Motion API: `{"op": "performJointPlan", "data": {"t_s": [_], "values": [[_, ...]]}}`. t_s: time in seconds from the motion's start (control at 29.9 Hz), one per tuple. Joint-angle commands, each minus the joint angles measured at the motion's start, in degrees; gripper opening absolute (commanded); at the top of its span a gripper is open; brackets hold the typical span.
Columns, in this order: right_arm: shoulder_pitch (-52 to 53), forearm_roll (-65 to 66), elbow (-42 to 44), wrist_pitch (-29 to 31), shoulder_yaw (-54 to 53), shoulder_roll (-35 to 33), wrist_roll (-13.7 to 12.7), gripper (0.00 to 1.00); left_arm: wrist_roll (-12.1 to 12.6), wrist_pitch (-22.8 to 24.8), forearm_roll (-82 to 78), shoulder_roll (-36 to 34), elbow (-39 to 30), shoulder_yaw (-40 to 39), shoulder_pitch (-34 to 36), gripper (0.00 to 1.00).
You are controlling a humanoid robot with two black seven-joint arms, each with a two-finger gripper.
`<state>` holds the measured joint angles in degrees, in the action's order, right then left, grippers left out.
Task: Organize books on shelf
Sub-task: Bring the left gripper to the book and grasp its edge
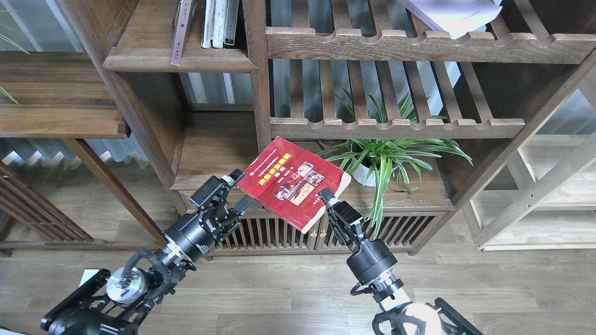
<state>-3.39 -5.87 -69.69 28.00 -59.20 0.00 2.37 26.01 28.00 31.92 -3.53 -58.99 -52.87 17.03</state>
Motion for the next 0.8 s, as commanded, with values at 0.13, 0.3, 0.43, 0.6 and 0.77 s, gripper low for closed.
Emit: {"op": "performJointPlan", "data": {"t_s": [0.13,0.3,0.43,0.6,0.77], "values": [[0.6,0.4,0.0,0.0,0.8,0.0,0.1,0.05,0.0,0.0,0.0,0.1,0.1,2.2,-0.6,0.99],[0.6,0.5,0.0,0.0,2.3,0.0,0.1,0.05,0.0,0.0,0.1,0.5,0.3,2.2,-0.2,0.98],[0.4,0.6,0.0,0.0,4.3,0.0,0.2,0.05,-0.2,0.0,0.1,2.2,0.8,1.9,0.5,0.97],[0.4,1.1,0.0,0.0,5.9,0.0,0.2,0.05,-0.2,0.0,0.1,3.3,1.5,1.6,0.8,0.84],[0.4,1.3,0.0,0.0,6.0,0.0,0.2,0.05,-0.2,0.0,0.2,3.2,1.4,1.6,1.0,0.63]]}}
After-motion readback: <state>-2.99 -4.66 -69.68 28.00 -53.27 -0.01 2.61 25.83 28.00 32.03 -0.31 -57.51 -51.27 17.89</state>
